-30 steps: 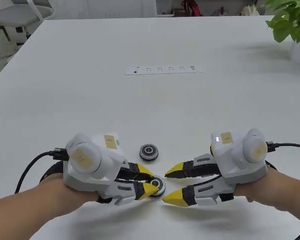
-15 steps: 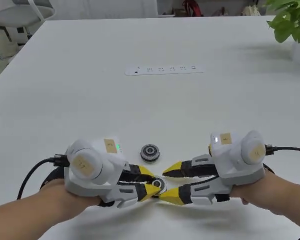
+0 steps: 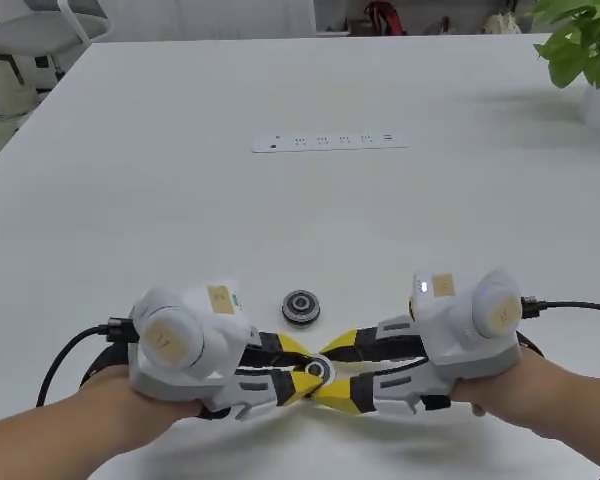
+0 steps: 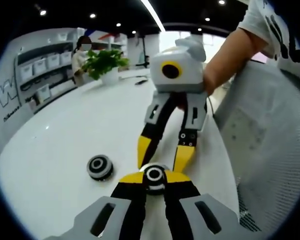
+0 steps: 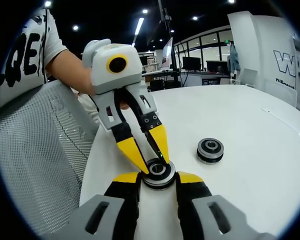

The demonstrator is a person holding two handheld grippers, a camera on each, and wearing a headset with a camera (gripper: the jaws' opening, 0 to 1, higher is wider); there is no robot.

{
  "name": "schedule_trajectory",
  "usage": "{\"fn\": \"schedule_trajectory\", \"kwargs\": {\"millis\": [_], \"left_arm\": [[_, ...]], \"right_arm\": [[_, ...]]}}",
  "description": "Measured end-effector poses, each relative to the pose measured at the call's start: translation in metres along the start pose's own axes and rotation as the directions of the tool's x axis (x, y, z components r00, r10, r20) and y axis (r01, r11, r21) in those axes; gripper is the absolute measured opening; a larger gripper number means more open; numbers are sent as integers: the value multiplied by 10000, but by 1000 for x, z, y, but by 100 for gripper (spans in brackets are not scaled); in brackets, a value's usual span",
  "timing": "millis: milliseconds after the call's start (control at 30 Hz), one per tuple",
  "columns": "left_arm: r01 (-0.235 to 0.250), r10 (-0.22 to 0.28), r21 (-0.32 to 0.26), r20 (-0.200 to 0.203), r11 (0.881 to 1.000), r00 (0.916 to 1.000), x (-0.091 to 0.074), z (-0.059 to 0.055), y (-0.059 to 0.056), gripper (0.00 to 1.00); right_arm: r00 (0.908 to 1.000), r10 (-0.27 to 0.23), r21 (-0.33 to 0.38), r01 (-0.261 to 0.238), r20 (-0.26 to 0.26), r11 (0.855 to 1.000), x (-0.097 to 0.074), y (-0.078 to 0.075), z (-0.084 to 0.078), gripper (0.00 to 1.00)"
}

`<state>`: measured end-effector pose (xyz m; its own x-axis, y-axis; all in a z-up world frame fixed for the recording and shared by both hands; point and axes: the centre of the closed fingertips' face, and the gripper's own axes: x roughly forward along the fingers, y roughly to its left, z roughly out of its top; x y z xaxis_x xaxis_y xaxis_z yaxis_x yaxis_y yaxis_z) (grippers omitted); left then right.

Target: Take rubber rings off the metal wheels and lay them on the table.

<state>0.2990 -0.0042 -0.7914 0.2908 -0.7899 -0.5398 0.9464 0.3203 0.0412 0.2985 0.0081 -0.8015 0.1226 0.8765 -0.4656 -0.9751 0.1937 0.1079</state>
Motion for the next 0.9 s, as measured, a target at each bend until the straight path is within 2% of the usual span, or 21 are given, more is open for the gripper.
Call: {"fn": "schedule_trajectory", "kwargs": {"millis": [267,900], "left_arm": [[-71,71,-24,35,10000,10000,0,0,0,13],[-149,149,-9,107,9999,9998,1,0,1,13]], "right_arm": [[10000,-11,172,12,-44,9999,-4,0,-2,24],[9991,-148,-208,140,-389,9997,-8,-1,-7,20]]}}
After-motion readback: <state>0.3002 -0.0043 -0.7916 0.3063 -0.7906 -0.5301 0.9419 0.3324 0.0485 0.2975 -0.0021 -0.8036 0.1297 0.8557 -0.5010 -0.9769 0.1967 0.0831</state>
